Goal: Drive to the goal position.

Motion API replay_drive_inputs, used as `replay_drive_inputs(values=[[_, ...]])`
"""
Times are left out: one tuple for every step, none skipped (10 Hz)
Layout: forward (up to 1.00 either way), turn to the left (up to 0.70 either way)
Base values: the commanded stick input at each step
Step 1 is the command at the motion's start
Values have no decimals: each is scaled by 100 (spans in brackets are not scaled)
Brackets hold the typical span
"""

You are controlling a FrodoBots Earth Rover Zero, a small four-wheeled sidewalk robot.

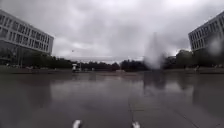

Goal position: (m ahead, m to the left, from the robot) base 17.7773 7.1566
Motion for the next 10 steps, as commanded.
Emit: replay_drive_inputs(values=[[70,0],[70,0],[70,0],[70,0],[70,0],[70,0],[70,0],[70,0],[70,0],[70,0]])
